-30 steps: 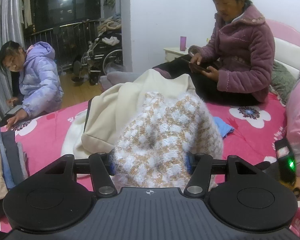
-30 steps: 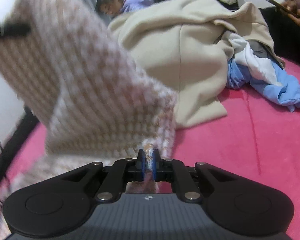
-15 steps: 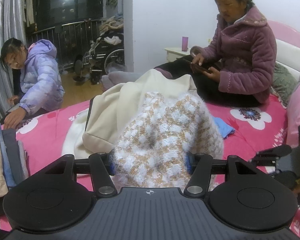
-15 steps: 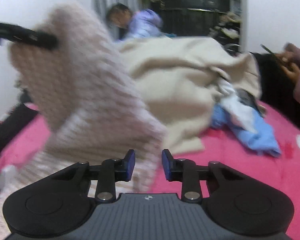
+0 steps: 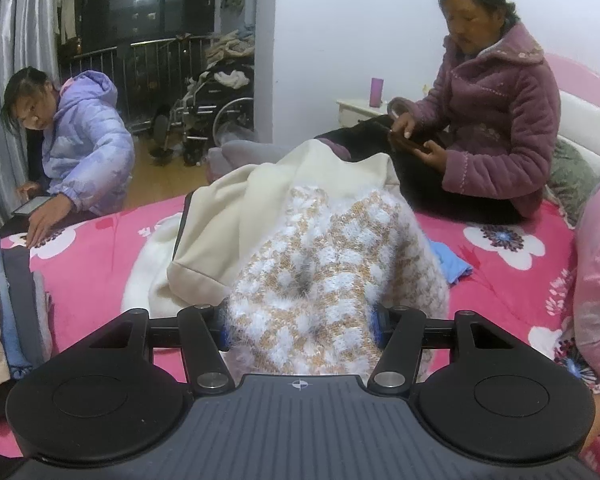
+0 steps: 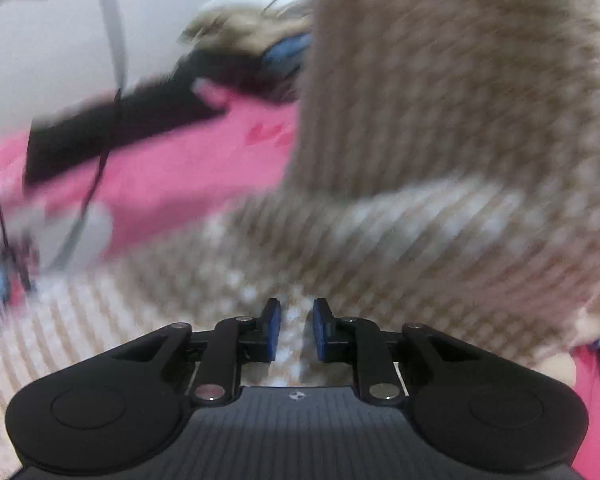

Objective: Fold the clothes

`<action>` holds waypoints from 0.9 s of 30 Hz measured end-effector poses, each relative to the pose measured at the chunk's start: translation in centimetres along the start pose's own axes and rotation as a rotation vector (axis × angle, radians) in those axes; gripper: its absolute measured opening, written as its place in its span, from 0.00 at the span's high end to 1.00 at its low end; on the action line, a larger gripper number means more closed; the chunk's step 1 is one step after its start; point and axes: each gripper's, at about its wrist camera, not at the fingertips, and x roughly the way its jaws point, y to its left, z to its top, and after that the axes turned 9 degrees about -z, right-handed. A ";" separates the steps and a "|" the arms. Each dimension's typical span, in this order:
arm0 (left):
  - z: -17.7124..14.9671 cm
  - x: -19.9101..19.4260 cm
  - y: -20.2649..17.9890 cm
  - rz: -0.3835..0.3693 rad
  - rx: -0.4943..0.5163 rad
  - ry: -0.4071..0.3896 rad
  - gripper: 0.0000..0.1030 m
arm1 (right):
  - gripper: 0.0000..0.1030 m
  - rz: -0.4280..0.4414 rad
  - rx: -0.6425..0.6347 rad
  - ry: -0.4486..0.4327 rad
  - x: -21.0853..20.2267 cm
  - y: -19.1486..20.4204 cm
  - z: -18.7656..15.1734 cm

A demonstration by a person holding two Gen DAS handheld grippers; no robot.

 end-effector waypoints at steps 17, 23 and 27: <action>-0.9 0.0 0.6 -0.008 -0.023 -0.010 0.44 | 0.88 -0.201 0.190 0.091 1.4 -4.1 -1.9; -1.1 0.2 -0.1 -0.003 -0.017 -0.018 0.44 | 0.92 -0.263 0.436 0.047 0.1 -8.8 -3.5; -1.2 -0.3 0.0 -0.005 -0.018 -0.017 0.44 | 0.92 -0.094 0.471 0.055 -2.6 -9.4 -4.8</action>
